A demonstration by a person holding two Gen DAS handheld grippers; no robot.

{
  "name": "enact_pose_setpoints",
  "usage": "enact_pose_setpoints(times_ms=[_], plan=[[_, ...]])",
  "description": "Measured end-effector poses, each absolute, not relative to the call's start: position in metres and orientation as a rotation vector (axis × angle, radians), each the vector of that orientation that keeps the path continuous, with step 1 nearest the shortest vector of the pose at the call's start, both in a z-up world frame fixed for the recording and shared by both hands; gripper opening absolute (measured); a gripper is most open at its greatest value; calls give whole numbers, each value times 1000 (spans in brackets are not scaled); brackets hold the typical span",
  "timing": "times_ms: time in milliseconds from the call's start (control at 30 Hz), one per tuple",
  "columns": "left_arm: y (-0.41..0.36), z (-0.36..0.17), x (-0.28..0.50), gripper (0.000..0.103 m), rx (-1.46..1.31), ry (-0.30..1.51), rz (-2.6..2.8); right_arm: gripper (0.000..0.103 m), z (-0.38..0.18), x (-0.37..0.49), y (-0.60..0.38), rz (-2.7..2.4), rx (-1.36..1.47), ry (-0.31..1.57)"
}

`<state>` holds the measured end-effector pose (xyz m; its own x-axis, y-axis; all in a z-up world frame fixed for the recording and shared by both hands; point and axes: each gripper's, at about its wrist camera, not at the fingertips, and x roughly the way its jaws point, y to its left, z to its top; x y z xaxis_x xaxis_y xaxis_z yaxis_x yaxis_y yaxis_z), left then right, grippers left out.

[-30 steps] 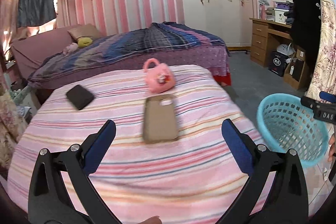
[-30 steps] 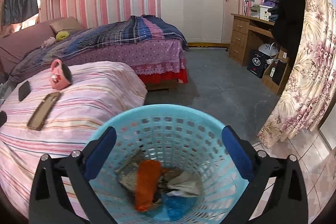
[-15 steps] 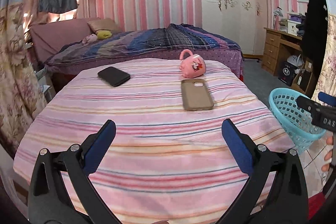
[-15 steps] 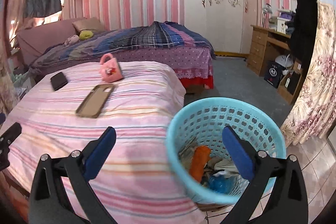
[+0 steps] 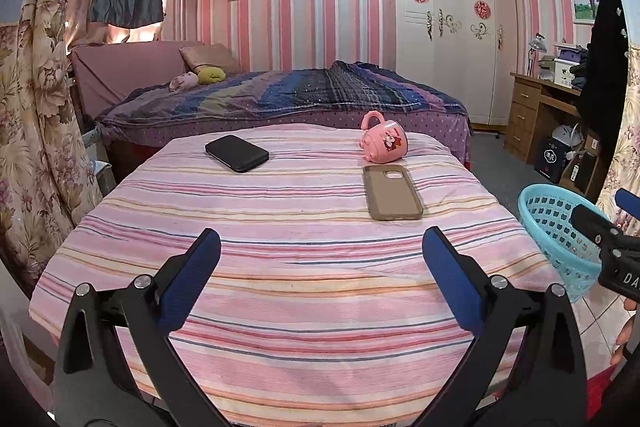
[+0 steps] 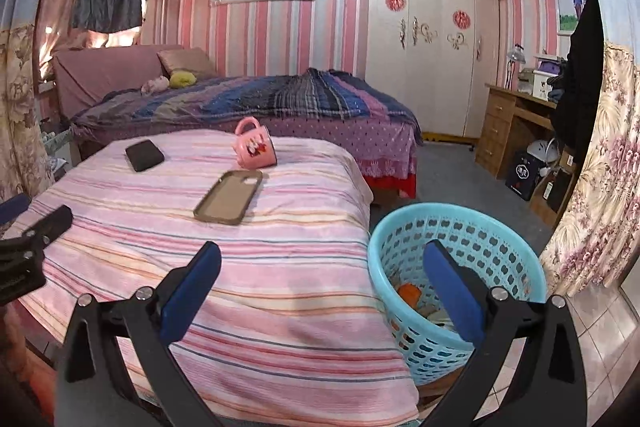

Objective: Collect trash

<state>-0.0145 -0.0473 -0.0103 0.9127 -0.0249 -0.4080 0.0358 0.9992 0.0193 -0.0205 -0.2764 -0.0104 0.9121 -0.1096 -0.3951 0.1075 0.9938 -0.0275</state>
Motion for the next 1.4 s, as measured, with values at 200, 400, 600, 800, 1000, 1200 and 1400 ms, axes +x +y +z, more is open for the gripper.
enact_pose_setpoints(times_ms=[200,400,600,800,1000,1200,1400], plan=[[-45,-12,-13,98,29,422,-29,99,-9,-17,-269,-106,-16,418],[-46,-14,-7,98,22,432,-40,99,-5,-16,-267,-115,-29,401],[-49,-14,-8,98,22,423,-44,99,-4,-17,-268,-117,-32,384],[-50,-14,-7,98,15,418,-47,99,-2,-17,-267,-125,-35,375],[-52,-14,-8,98,22,410,-48,99,-1,-17,-266,-126,-39,370],[-51,-13,-9,98,18,401,-49,99,0,-18,-266,-129,-41,366],[-51,-12,-10,98,14,399,-49,99,1,-19,-266,-133,-49,357]])
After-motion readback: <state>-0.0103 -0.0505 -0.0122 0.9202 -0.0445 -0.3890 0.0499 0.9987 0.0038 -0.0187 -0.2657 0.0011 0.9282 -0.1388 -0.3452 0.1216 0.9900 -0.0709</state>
